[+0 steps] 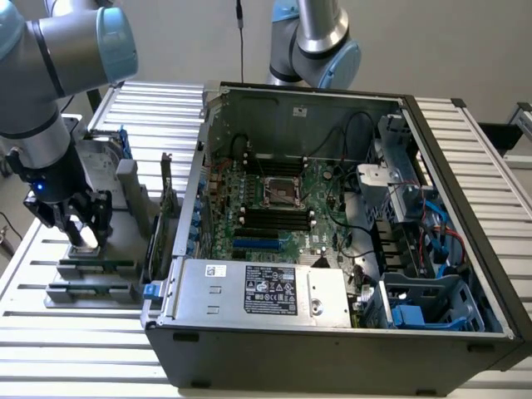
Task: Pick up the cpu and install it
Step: 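Pick up the cpu and move it towards the insertion slot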
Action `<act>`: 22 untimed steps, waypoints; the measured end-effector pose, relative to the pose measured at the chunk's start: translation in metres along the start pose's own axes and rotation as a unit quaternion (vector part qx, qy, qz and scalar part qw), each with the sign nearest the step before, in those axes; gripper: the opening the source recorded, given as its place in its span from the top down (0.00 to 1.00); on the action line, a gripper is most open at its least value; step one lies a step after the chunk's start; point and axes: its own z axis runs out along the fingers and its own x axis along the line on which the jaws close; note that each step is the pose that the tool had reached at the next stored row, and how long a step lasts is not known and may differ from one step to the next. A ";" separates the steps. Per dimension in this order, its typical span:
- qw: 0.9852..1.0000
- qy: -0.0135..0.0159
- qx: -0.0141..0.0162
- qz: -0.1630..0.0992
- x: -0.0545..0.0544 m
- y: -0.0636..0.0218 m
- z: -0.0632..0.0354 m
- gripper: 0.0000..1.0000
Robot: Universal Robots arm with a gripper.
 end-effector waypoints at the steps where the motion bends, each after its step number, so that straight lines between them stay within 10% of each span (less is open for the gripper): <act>1: 1.000 0.000 0.000 0.000 0.000 0.0000 -0.0001 0.45; 22: 1.000 0.000 0.000 0.000 -0.005 0.0001 -0.0830 0.45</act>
